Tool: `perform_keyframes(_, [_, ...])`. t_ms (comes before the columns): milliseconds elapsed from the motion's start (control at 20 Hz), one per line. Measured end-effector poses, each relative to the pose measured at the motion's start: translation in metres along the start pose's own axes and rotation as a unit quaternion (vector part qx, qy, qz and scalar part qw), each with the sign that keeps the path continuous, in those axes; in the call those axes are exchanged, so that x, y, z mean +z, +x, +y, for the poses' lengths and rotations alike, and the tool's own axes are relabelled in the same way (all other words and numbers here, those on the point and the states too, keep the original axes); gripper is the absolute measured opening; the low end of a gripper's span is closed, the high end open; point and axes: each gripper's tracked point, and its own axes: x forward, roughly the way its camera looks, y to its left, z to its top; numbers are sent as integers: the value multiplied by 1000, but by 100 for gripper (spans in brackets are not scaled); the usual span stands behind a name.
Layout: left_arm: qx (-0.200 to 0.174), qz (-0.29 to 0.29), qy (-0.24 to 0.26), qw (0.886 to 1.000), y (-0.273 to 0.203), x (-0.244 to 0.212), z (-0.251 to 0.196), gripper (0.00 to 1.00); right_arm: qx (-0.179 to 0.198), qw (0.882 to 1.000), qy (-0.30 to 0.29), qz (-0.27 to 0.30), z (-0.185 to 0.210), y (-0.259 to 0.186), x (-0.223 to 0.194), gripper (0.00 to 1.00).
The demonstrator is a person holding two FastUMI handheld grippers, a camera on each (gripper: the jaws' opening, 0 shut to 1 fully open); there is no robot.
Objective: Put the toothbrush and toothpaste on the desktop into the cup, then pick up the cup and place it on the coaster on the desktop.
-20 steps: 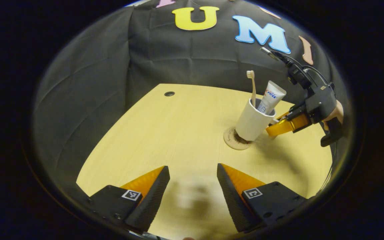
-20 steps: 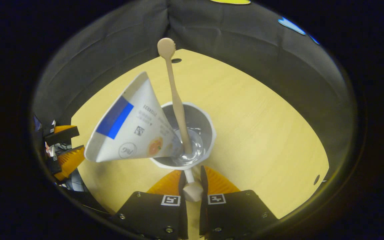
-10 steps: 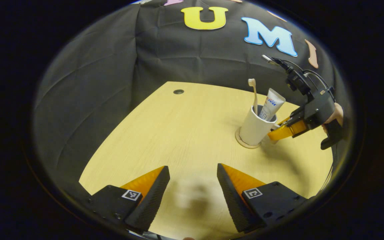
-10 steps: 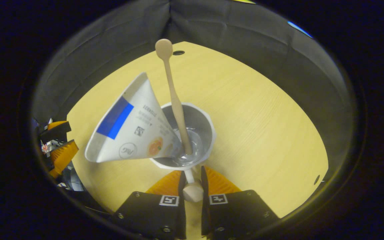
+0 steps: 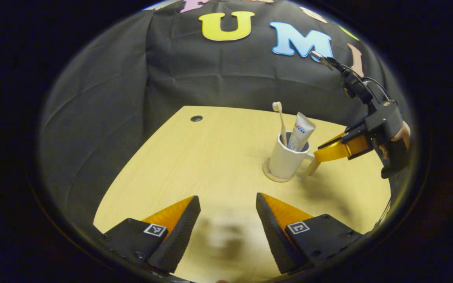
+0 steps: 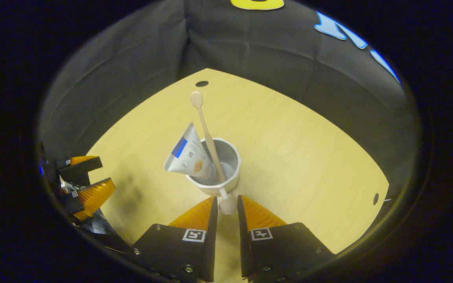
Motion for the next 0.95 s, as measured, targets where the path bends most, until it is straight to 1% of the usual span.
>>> perform_keyframes(200, [-21, -42, 17, 999, -14, 42, -27, 95, -31, 997, 46, -61, -4, -43, -2, 25])
perform_keyframes(350, [-37, -80, 30, 996, -26, 78, -44, 95, -60, 988, 89, -112, -8, -77, -3, 25])
perform_keyframes(550, [-53, -136, 51, 988, -47, 127, -69, 95, -106, 968, 132, -183, -18, -126, 2, 25])
perform_keyframes(650, [-63, -164, 62, 983, -61, 147, -84, 95, -123, 956, 155, -218, -21, -148, 6, 28])
perform_keyframes(700, [-69, -177, 68, 979, -67, 155, -93, 95, -132, 948, 165, -236, -22, -161, 8, 26])
perform_keyframes(800, [-88, -212, 76, 970, -80, 173, -110, 95, -147, 937, 178, -261, -24, -174, 8, 40])
perform_keyframes(900, [-114, -224, 76, 965, -93, 180, -129, 93, -158, 931, 181, -274, -23, -189, 5, 41])
perform_keyframes(950, [-121, -228, 77, 963, -97, 181, -137, 93, -163, 929, 179, -281, -22, -192, 5, 41])
